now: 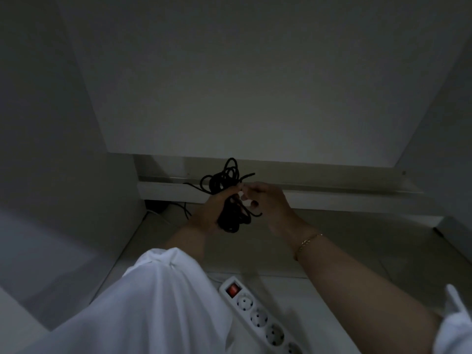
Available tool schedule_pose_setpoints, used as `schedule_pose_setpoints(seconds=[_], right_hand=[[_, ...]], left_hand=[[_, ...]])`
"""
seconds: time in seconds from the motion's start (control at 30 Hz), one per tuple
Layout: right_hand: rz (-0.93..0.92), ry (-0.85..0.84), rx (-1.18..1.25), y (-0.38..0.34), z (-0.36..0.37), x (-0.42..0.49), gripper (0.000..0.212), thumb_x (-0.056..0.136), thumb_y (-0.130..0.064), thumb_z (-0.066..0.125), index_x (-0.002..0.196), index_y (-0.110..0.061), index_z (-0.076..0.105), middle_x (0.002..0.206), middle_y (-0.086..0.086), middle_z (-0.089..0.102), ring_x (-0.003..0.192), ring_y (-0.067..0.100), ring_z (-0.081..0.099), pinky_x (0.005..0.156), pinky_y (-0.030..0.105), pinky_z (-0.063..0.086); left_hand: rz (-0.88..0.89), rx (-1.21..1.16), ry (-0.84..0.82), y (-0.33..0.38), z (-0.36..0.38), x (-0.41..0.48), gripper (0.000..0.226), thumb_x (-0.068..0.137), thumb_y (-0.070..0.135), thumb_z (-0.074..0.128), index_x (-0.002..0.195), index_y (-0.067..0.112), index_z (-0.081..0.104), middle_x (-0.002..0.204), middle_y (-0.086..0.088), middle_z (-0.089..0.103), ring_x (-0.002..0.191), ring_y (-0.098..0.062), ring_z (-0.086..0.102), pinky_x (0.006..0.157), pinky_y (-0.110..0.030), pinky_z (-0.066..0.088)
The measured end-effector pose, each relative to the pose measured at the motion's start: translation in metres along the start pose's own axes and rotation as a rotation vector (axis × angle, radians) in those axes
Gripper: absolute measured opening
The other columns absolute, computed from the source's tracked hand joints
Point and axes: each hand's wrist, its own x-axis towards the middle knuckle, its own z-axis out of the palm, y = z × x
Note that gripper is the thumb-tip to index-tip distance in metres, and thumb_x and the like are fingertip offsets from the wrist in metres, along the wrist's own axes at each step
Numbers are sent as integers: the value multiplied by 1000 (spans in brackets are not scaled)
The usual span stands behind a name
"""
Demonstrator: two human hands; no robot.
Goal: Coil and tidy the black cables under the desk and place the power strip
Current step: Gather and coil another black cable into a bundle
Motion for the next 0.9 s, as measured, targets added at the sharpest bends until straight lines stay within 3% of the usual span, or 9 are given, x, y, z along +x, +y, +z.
schedule_pose_setpoints(seconds=[0.17, 0.27, 0.33, 0.4, 0.5, 0.57, 0.63, 0.77, 0.9], right_hand=[[-149, 23, -209, 6, 0, 0, 15, 89, -7, 59, 98, -5, 71, 81, -2, 65, 59, 1, 57, 57, 12, 45], [-216, -12, -425, 11, 4, 2, 25, 92, -5, 53, 109, -10, 70, 99, 4, 64, 84, 14, 63, 72, 13, 48], [-268, -33, -625, 15, 5, 4, 28, 94, -7, 48, 114, -12, 67, 101, 7, 58, 94, 17, 56, 65, -2, 36], [-277, -71, -703, 16, 4, 4, 32, 95, -7, 46, 122, -13, 63, 107, 12, 58, 96, 19, 55, 59, -8, 31], [-314, -65, -709, 14, 5, 1, 29, 89, 0, 51, 113, -7, 65, 97, 13, 65, 75, 8, 54, 54, -5, 34], [-260, -45, -597, 13, 8, 3, 15, 85, -3, 58, 99, -7, 63, 78, 6, 60, 63, 1, 51, 49, 0, 36], [-182, -47, -464, 11, 11, 6, 7, 85, -10, 64, 88, -12, 58, 79, 5, 61, 67, 9, 57, 54, 3, 42], [-74, -41, -514, 14, 18, 11, 6, 91, -18, 57, 86, -15, 57, 90, 8, 62, 74, 13, 58, 52, 8, 42], [35, -28, -599, 30, 21, 14, 7, 86, -10, 60, 81, -14, 61, 103, 13, 63, 85, 19, 57, 49, 6, 40]], left_hand=[[-9, 14, -72, -7, -11, 3, 30, 81, 44, 60, 76, 14, 64, 51, 2, 52, 41, -8, 52, 44, -21, 42], [34, -37, -86, -10, -11, 6, 40, 99, 27, 40, 81, 9, 71, 65, 0, 67, 56, -8, 65, 53, -17, 51], [16, -53, -91, -9, -9, 8, 48, 100, 27, 39, 72, 13, 76, 68, -1, 69, 61, -10, 66, 62, -18, 53], [4, -85, -37, -10, -12, 10, 53, 100, 27, 39, 64, 13, 75, 62, -3, 67, 52, -10, 63, 56, -19, 53], [-33, -190, -3, -10, -14, 9, 51, 100, 29, 36, 67, 11, 70, 64, -5, 66, 48, -12, 63, 49, -20, 51], [-41, -260, 100, -11, -21, 7, 38, 99, 29, 39, 75, 12, 63, 69, -2, 62, 54, -11, 64, 53, -21, 53], [-41, -280, 177, -11, -32, 8, 37, 98, 28, 43, 65, 15, 54, 71, -1, 52, 62, -14, 59, 60, -26, 53], [-88, -253, 121, -5, -32, 1, 62, 99, 29, 40, 39, 16, 50, 39, 2, 46, 34, -11, 49, 40, -15, 44], [9, -293, 150, 3, -36, 2, 34, 99, 23, 42, 66, 16, 46, 37, 6, 41, 30, -4, 41, 38, -14, 39]])
